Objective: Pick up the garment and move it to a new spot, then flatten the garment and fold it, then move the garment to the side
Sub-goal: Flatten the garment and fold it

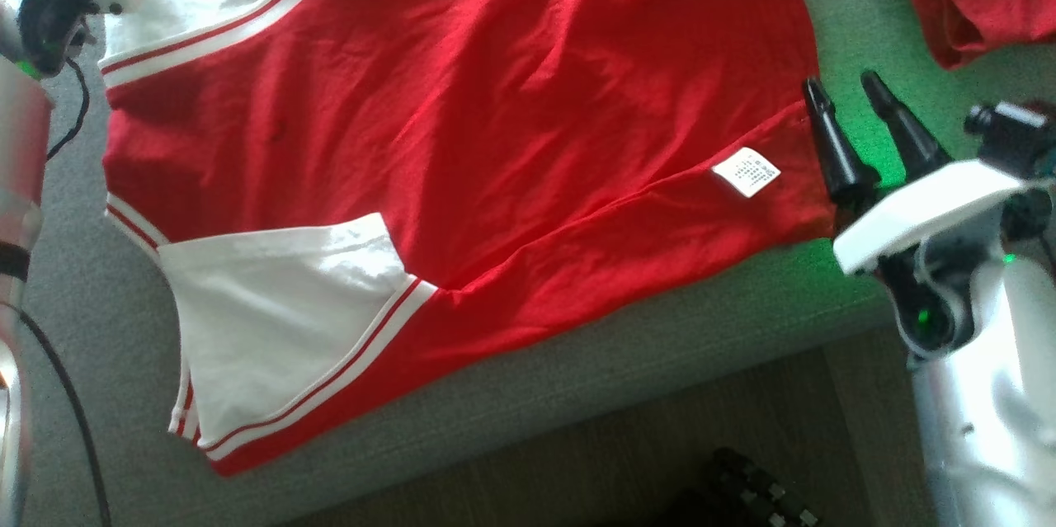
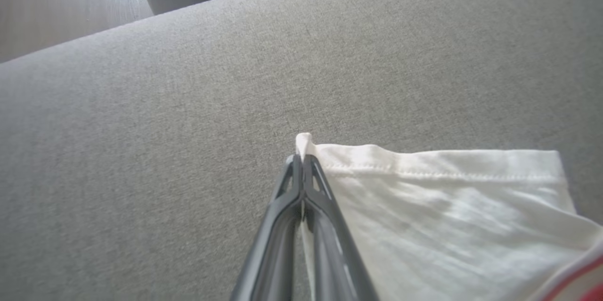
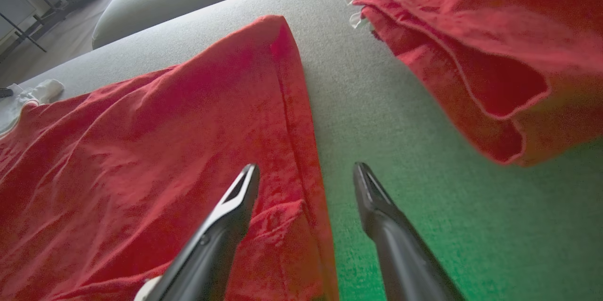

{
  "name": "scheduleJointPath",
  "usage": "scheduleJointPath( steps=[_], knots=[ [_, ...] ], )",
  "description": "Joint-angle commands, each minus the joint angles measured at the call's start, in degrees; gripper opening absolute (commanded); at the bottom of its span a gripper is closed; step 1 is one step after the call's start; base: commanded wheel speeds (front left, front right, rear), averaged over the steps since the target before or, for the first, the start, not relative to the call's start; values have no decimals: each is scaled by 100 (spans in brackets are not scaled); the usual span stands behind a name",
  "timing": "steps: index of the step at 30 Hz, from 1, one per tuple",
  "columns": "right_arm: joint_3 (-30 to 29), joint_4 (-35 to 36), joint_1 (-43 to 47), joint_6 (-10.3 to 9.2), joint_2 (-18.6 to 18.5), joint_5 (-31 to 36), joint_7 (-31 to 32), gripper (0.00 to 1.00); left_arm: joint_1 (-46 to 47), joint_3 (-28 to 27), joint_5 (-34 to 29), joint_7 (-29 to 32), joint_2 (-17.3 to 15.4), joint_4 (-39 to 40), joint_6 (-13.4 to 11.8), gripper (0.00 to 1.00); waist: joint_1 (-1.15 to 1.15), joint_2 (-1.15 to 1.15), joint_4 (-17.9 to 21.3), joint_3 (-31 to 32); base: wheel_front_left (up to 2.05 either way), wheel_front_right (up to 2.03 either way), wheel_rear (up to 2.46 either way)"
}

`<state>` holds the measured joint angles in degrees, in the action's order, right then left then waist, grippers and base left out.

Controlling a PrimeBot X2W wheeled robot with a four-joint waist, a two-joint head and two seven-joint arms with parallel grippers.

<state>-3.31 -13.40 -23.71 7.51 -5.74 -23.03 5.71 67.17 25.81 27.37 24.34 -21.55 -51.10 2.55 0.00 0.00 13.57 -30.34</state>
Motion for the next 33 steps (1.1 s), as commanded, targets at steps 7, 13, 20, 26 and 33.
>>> scheduleJointPath(
  steps=[7,13,20,26,33],
  knots=[
    [-40,-409,-987,-2,51,-315,441,100,423,-34,-46,-439,-225,90,51,0,0,0,-66,4,0,0,0],
    [-83,-1086,-1739,-2,-29,-564,570,100,547,78,-51,-589,-6,-23,112,0,0,0,-284,-12,0,0,0],
    [35,-1912,-2472,-2,-145,-700,506,100,732,184,-54,-738,165,-141,182,0,0,0,-448,-91,0,0,0],
    [165,-2607,-3000,-2,-241,-739,394,83,900,271,-65,-837,269,-257,227,0,0,0,-550,-163,0,0,0],
    [385,-3000,-3353,-2,-313,-962,285,35,1006,363,-64,-928,326,-427,280,0,0,0,-622,-178,0,0,0]
  ],
)
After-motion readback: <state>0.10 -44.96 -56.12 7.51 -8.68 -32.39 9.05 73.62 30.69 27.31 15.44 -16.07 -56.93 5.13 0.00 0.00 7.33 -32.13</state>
